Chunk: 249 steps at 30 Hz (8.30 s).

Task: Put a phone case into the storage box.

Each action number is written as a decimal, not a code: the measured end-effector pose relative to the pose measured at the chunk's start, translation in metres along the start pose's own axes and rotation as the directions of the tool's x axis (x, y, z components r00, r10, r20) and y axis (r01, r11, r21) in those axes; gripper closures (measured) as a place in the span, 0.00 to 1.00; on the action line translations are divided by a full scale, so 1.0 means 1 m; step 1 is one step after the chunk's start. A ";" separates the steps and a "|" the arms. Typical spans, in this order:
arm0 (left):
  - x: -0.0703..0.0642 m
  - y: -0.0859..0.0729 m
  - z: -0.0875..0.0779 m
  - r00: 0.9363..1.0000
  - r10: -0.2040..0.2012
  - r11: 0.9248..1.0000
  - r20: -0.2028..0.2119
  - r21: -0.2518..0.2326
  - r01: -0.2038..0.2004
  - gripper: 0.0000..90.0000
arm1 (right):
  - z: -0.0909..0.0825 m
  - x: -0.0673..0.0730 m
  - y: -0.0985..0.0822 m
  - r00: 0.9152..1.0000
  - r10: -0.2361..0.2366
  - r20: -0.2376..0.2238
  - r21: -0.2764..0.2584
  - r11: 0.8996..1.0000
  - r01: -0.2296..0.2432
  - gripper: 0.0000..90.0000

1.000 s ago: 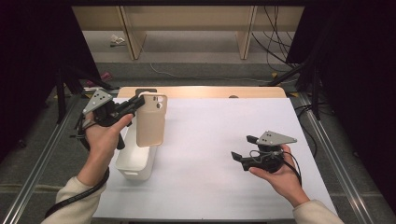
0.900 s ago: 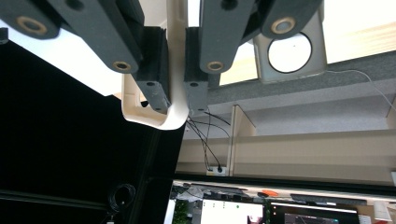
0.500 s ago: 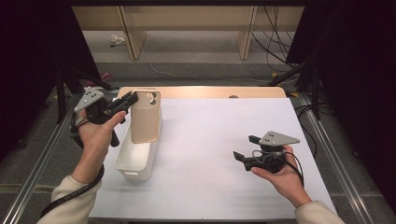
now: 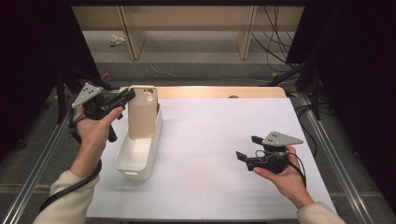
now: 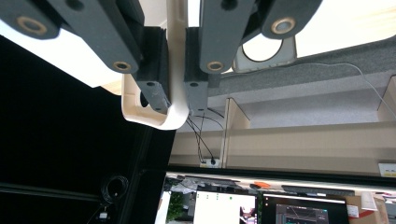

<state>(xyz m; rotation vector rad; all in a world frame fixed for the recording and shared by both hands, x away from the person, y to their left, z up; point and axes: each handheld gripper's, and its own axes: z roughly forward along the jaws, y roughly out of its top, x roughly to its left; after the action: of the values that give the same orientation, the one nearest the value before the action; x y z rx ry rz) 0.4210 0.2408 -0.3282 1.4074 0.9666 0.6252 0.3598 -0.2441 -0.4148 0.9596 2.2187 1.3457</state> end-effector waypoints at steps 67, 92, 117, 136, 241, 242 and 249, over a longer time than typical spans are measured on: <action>0.054 -0.027 0.058 0.999 -0.008 0.998 -0.042 0.067 0.011 0.91 | -0.002 0.000 0.000 1.000 0.006 -0.001 -0.012 1.000 -0.006 0.18; 0.062 -0.040 0.067 0.998 -0.006 0.994 -0.058 0.113 0.012 0.91 | -0.001 -0.001 0.000 1.000 0.008 -0.003 -0.010 1.000 -0.008 0.18; 0.069 -0.057 0.073 0.997 -0.027 0.987 -0.070 0.157 0.037 0.90 | -0.001 -0.001 -0.001 1.000 0.011 -0.008 -0.007 1.000 -0.011 0.18; 0.073 -0.064 0.076 0.996 -0.035 0.983 -0.079 0.180 0.049 0.90 | -0.001 -0.001 -0.001 1.000 0.010 -0.008 -0.007 1.000 -0.010 0.18; 0.037 -0.042 0.043 0.989 0.091 0.941 -0.120 0.334 -0.046 0.19 | 0.000 0.000 -0.001 1.000 0.009 -0.017 -0.001 1.000 -0.009 0.18; 0.035 -0.042 0.042 0.989 0.092 0.941 -0.113 0.334 -0.050 0.17 | 0.000 0.000 -0.001 1.000 0.009 -0.016 -0.001 1.000 -0.009 0.18; 0.027 -0.048 0.032 0.990 0.092 0.944 -0.106 0.327 -0.053 0.10 | 0.000 0.000 -0.001 1.000 0.009 -0.017 0.000 1.000 -0.009 0.18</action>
<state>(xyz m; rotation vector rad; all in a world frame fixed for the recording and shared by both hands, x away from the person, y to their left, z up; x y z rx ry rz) 0.4528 0.2422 -0.3829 1.7180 1.1552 0.6313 0.3592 -0.2443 -0.4156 0.9625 2.2297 1.3625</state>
